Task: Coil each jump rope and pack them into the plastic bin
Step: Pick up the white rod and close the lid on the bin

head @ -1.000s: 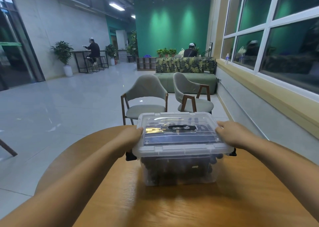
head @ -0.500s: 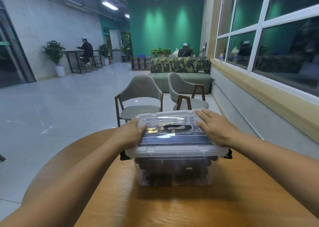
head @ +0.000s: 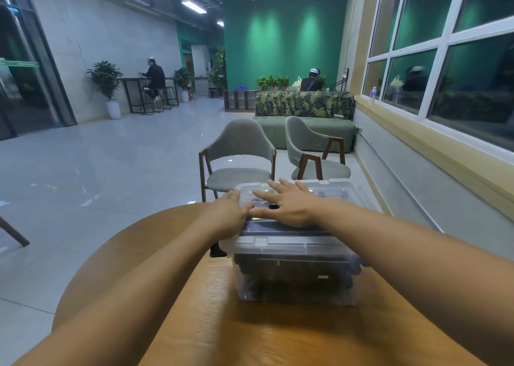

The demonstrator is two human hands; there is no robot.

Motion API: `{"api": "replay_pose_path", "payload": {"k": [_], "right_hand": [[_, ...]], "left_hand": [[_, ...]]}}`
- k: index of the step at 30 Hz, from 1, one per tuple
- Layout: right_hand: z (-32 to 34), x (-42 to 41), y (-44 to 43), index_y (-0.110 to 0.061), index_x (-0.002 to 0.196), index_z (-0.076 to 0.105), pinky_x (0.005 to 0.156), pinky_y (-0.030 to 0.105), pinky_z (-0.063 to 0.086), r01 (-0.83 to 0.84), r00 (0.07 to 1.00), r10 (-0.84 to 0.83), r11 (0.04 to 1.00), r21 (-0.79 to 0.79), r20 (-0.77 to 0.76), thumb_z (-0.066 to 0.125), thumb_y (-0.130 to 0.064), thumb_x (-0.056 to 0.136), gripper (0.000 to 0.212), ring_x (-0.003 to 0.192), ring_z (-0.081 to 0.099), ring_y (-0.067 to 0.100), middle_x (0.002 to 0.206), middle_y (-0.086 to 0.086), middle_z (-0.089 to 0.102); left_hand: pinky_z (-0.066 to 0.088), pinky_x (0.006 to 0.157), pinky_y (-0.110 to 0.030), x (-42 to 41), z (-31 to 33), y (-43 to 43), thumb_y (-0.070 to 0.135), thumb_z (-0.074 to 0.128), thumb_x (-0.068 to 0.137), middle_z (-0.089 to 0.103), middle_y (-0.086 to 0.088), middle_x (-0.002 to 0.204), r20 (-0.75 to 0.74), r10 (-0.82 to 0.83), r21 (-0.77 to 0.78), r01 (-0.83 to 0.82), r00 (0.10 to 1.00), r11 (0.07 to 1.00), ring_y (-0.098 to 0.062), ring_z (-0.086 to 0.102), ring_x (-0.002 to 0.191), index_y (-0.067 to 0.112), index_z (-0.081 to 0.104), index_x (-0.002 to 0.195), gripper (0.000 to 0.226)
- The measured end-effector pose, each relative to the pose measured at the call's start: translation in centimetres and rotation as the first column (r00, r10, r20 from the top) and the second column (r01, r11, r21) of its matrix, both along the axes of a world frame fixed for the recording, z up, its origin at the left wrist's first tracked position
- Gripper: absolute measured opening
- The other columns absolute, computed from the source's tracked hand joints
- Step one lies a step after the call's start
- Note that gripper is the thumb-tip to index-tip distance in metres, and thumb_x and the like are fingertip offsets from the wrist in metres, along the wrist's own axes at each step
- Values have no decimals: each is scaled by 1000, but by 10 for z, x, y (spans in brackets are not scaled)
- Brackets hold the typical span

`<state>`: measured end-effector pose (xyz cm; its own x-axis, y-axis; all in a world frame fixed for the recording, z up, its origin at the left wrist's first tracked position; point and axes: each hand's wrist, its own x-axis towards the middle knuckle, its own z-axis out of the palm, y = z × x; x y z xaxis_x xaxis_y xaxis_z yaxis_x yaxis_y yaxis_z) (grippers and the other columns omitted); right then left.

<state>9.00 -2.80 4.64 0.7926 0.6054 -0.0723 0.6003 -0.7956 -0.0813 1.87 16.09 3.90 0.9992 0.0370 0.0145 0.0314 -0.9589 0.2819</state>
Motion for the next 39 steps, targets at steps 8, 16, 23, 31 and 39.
{"api": "replay_pose_path", "payload": {"k": [8,16,23,31,39], "right_hand": [[-8,7,11,-64,162,8,128,64,-12,-22,999,22,1000,8,-38,20,-101,80,91,165,-11,32,180,-1,-6],[-16,2,26,-66,161,7,127,69,-11,-2,998,5,999,50,-64,22,-105,72,99,165,-13,34,180,3,-7],[-18,-1,25,-67,161,7,126,71,-9,-3,999,5,999,42,-35,22,-105,75,95,165,-11,34,181,1,-5],[-19,-1,24,-68,160,6,127,71,-8,-9,999,11,998,56,-35,19,-107,70,99,165,-10,34,181,2,-4],[-20,0,25,-68,159,5,127,70,-9,2,999,0,999,54,-34,19,-107,70,99,165,-11,33,181,1,-5]], "left_hand": [[47,109,-41,-1,6,4,37,47,110,48,-11,157,16,28,-57,-27,999,998,-31,52,137,17,31,161,57],[49,108,-44,1,3,32,50,38,110,47,-7,159,-56,22,-335,-39,998,941,-30,52,139,39,28,163,55],[41,117,-56,-8,-31,55,74,63,87,40,-1,162,-187,52,-802,-183,981,568,-33,46,144,46,39,153,76],[61,96,-49,-23,-48,52,53,74,90,74,-19,119,-310,-3,-944,-308,951,120,-37,74,109,22,67,129,50],[62,94,-49,-21,-38,44,25,64,100,68,-22,121,-201,73,-949,-212,977,231,-36,71,111,10,65,123,27]]}}
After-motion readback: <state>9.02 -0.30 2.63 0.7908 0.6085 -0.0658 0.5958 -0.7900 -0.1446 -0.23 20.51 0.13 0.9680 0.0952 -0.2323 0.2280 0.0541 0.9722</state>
